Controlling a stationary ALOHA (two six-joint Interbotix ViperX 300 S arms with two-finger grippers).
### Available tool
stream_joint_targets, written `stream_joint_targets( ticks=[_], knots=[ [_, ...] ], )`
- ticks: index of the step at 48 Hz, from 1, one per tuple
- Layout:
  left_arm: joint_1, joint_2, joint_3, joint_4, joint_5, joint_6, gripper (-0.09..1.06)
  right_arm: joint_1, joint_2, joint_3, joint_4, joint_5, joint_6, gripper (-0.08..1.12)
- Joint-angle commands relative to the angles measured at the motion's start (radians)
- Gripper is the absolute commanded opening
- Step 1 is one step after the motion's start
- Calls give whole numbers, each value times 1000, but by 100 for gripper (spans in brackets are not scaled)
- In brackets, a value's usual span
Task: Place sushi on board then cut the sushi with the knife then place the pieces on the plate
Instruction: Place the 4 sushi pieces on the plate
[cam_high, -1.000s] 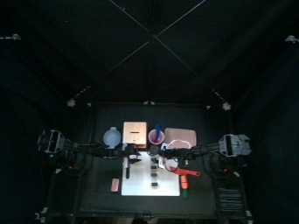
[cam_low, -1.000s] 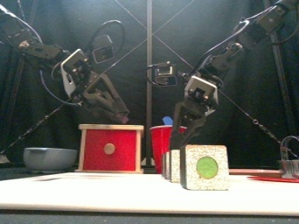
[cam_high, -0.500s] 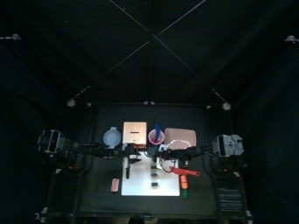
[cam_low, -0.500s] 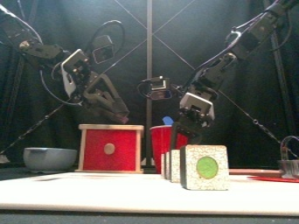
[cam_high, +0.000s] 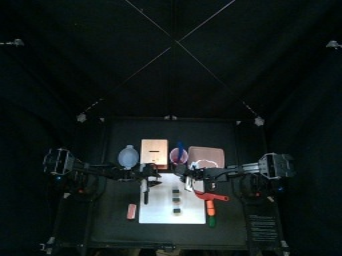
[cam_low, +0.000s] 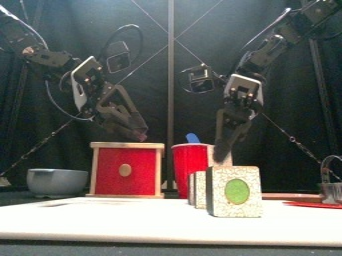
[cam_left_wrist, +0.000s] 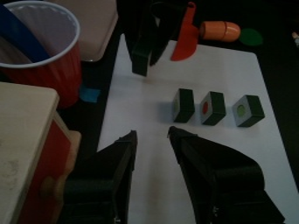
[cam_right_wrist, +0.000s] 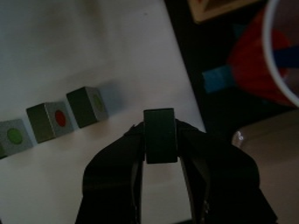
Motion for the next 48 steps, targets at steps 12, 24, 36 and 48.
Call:
stream_joint_targets(
  ticks=[12, 24, 36, 48],
  knots=[
    [3, -5, -20, -21, -9, -2, 75, -172, -127, 58, -12, 49, -2, 59],
    [3, -5, -18, -28, -9, -2, 75, -313, -46, 49, -2, 46, 0, 59],
    [3, -5, -11, -34, -3, 0, 75, -364, 63, 32, -6, 40, -2, 66],
    [6, -3, -9, -34, -3, 0, 75, -370, 71, 32, -3, 38, -2, 84]
  ],
)
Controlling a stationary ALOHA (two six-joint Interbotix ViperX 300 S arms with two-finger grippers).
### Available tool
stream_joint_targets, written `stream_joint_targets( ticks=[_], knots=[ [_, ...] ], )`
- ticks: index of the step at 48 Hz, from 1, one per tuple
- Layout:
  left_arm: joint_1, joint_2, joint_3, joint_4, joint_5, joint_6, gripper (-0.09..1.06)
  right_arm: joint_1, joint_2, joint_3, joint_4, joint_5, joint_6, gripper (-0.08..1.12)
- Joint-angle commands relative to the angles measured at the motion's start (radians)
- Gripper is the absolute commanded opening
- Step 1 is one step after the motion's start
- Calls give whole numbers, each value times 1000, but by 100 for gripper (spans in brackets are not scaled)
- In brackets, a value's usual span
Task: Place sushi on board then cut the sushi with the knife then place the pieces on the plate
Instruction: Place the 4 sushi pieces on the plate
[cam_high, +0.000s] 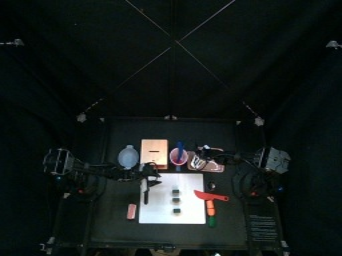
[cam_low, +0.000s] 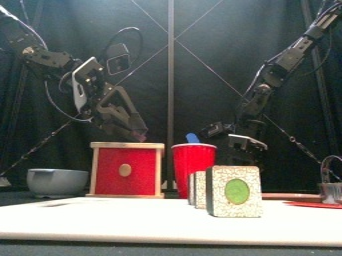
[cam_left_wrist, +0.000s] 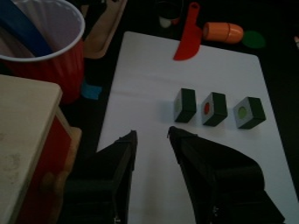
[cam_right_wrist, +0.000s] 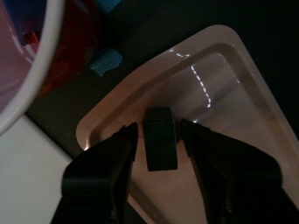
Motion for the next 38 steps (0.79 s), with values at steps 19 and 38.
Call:
stream_joint_targets(
  ticks=[19, 38],
  knots=[
    [5, -5, -17, -17, -5, -2, 75, 83, -210, -34, 12, 104, -2, 85],
    [8, -3, -14, -41, -3, -2, 75, 376, -175, -75, 23, -17, 0, 84]
  ],
)
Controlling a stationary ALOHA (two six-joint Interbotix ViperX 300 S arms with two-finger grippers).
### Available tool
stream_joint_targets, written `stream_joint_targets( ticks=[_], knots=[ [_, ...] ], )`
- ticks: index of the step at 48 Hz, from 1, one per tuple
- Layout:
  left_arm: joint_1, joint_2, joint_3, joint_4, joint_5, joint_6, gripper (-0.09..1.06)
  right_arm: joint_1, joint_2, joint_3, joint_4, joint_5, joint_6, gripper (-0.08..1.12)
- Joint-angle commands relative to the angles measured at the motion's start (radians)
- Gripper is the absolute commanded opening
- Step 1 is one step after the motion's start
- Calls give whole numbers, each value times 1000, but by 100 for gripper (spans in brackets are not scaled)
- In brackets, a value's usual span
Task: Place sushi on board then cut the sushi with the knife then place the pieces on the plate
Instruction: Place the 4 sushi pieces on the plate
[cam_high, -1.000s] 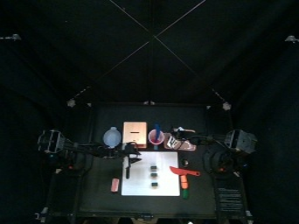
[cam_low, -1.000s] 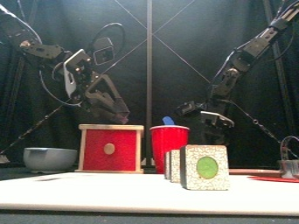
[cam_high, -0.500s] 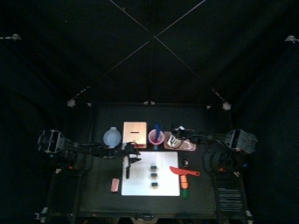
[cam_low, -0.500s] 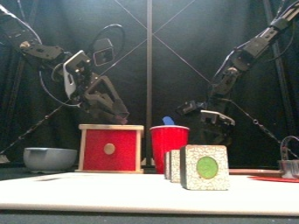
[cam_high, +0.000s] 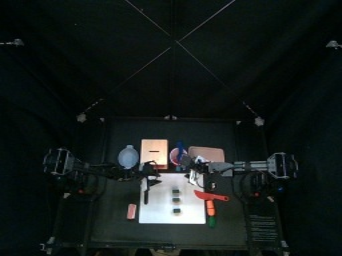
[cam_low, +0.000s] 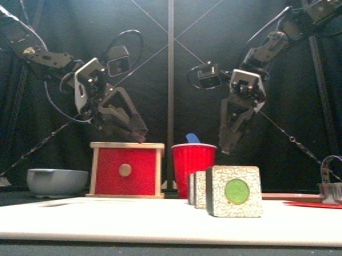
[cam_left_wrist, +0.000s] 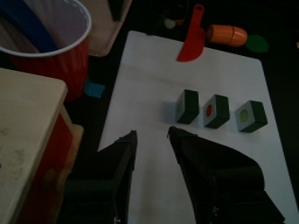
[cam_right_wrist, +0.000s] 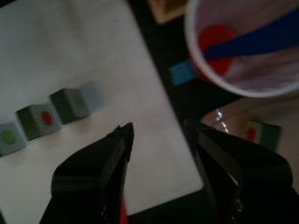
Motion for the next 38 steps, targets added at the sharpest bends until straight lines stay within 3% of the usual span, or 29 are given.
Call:
stream_joint_targets(
  ticks=[1, 38],
  knots=[
    [3, -3, -14, -11, -5, -2, 75, 51, 3, -32, 14, -31, 2, 84],
    [3, 9, -8, -21, -2, 0, 75, 187, 179, -126, 18, -97, 0, 84]
  ],
)
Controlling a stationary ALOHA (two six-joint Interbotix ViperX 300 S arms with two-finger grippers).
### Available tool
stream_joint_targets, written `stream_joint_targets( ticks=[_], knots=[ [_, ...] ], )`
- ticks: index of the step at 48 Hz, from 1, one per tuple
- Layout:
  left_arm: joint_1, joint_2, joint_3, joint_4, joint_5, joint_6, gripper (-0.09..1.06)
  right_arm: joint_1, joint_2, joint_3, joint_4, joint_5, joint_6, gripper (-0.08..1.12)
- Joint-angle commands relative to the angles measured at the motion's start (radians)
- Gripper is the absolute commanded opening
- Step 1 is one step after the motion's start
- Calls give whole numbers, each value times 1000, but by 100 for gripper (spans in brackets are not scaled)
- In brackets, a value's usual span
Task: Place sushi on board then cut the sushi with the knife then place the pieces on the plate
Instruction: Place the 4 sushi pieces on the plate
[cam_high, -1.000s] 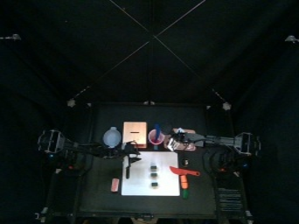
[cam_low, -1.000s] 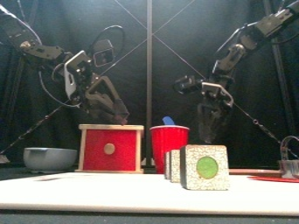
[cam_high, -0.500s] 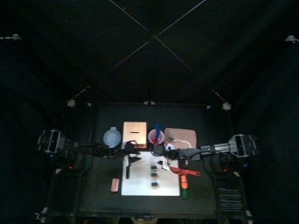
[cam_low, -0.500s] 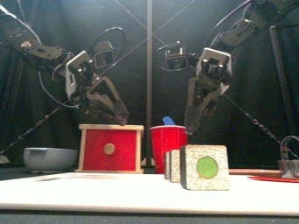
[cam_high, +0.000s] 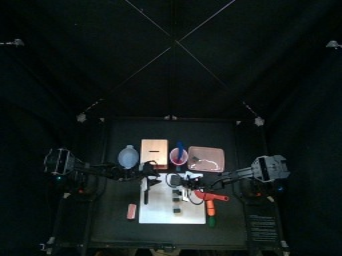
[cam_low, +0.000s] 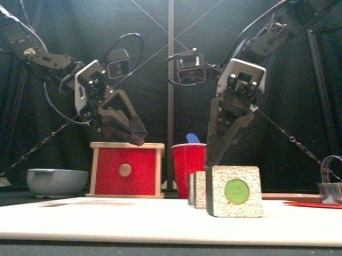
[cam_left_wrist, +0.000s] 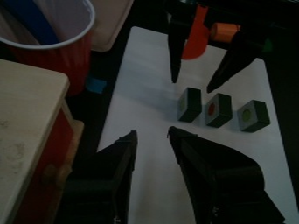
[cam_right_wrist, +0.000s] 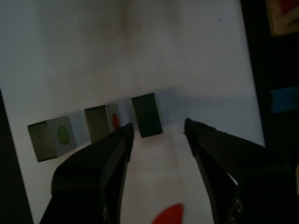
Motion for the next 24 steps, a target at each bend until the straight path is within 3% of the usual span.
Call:
stream_joint_targets(
  ticks=[1, 18, 24],
  knots=[
    [2, 2, -11, 0, -3, 0, 75, 3, -12, -31, 2, -3, 2, 84],
    [2, 18, -14, 0, -3, 2, 75, -3, 87, -72, -5, -3, 0, 84],
    [2, 18, -15, 0, -3, 2, 75, -3, 109, -78, -6, -3, 0, 78]
  ],
)
